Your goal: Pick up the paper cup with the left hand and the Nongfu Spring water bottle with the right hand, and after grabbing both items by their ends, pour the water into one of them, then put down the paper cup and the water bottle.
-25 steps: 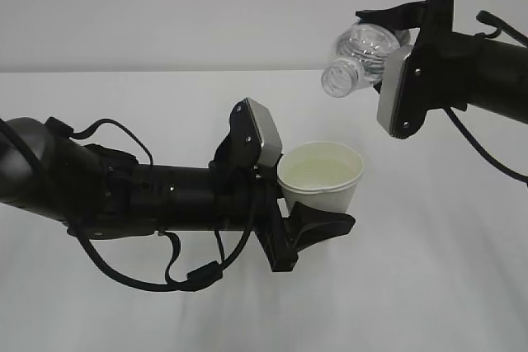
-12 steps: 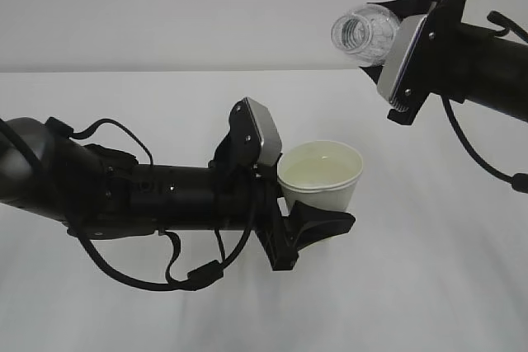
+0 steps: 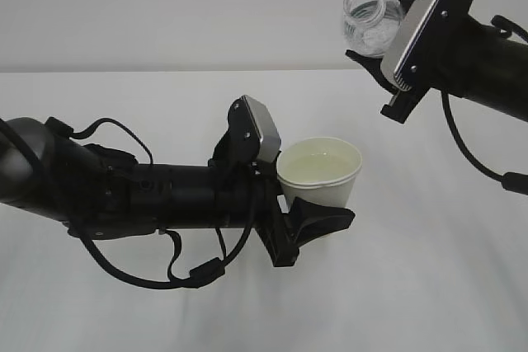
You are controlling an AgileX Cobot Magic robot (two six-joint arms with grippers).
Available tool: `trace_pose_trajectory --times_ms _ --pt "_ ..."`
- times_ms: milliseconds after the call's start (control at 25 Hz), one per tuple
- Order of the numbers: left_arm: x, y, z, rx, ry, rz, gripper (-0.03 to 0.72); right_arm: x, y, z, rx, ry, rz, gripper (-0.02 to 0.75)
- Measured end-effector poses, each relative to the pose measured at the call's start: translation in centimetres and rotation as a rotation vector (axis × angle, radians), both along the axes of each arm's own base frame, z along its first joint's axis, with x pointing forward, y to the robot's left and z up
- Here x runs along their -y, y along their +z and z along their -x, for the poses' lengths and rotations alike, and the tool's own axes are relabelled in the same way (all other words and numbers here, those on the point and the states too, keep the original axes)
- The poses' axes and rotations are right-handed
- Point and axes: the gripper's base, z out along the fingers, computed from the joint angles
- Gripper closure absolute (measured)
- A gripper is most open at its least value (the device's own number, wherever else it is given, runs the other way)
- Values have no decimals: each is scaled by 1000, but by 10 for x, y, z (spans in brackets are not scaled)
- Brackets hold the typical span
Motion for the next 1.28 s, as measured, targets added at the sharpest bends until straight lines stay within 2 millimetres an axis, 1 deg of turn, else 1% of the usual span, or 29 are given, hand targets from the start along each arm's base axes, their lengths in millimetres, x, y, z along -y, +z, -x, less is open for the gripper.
trace_pose_trajectory --times_ms 160,560,800,1040,1280 --pt "0 0 -1 -3 8 4 241 2 1 -1 -22 -31 -56 272" --pt "-1 3 -7 -32 90 42 241 6 3 -4 -111 -99 -245 272" --pt "-3 4 -12 -54 153 68 241 7 4 -5 -126 -126 -295 272" --pt "-18 5 -28 -68 243 88 241 8 4 -5 -129 -135 -310 272" --pt "-39 6 -47 -77 346 108 241 10 5 -6 -143 -158 -354 272"
